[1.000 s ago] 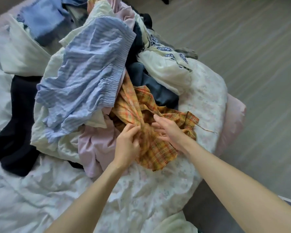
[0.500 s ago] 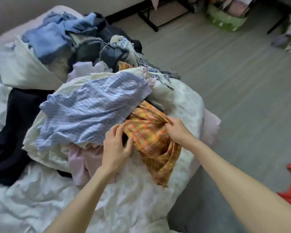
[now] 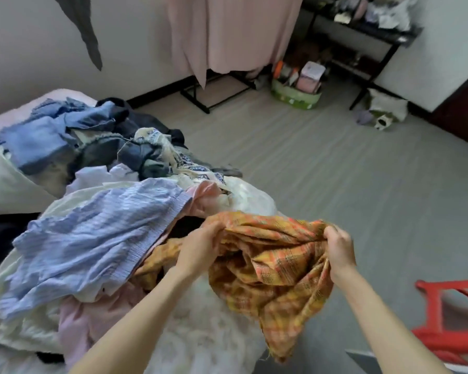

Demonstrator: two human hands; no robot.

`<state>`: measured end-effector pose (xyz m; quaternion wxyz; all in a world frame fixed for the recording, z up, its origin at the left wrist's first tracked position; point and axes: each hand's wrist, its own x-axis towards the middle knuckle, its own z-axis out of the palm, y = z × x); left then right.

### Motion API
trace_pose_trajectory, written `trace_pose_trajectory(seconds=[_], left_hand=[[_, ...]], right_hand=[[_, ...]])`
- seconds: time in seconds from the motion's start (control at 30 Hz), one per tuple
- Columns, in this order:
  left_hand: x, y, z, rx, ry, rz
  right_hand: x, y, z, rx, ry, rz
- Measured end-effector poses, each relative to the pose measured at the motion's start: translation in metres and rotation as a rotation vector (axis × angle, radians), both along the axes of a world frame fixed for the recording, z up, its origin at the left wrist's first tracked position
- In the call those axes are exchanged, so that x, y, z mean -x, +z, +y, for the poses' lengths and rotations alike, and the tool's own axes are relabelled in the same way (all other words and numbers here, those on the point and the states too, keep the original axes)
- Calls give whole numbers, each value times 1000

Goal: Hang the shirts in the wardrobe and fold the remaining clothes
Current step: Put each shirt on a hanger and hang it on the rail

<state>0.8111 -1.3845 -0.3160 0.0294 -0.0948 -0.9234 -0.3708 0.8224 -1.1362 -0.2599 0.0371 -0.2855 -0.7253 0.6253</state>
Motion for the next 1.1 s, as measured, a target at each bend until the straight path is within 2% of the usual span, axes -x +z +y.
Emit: trace_pose_trajectory(seconds=[0.03, 0.1, 0.17, 0.2, 0.3, 0.43, 0.53, 0.6, 0.67, 0.73, 0.77, 0.8, 0.87, 0.93, 1.0, 1.03, 1.1], left_hand=[[-10, -7, 12, 12, -96, -36], [-32, -29, 32, 107, -319, -168], [-51, -52, 41, 240, -459, -330], [-56, -62, 39, 282, -482, -381], [-63, -85, 23, 380, -454, -443], [-51, -110, -5, 422, -159, -538], [-32, -123, -11, 273, -8, -596], [-20, -133, -5, 100, 38, -685], [-14, -137, 7, -181, 82, -878], [-12, -136, 24, -449, 159, -1042], [-13, -136, 34, -492, 175, -1037], [-18, -134, 44, -455, 148, -971], [-33, -125, 64, -311, -1, -794], [-54, -112, 77, -197, -257, -626], [-73, -104, 82, -103, -523, -461], [-81, -101, 82, -47, -629, -402], [-91, -95, 80, 69, -763, -352]], right_hand=[[-9, -17, 16, -192, 12, -114], [-30, -53, 40, -420, 160, -393], [-53, -85, 51, -459, 358, -607], [-61, -95, 51, -424, 428, -645], [-78, -115, 39, -313, 525, -674], [-82, -140, 19, -342, 614, -681], [-76, -147, 5, -320, 593, -631], [-72, -152, 1, -237, 478, -582], [-73, -156, 1, -67, 434, -598], [-79, -161, 5, 82, 515, -726], [-83, -165, 9, 71, 557, -780], [-88, -170, 13, 34, 557, -788], [-95, -175, 19, 75, 425, -698], [-96, -176, 24, 364, 277, -575], [-91, -172, 27, 623, 262, -487], [-88, -169, 26, 677, 268, -466], [-84, -164, 19, 553, 306, -479]])
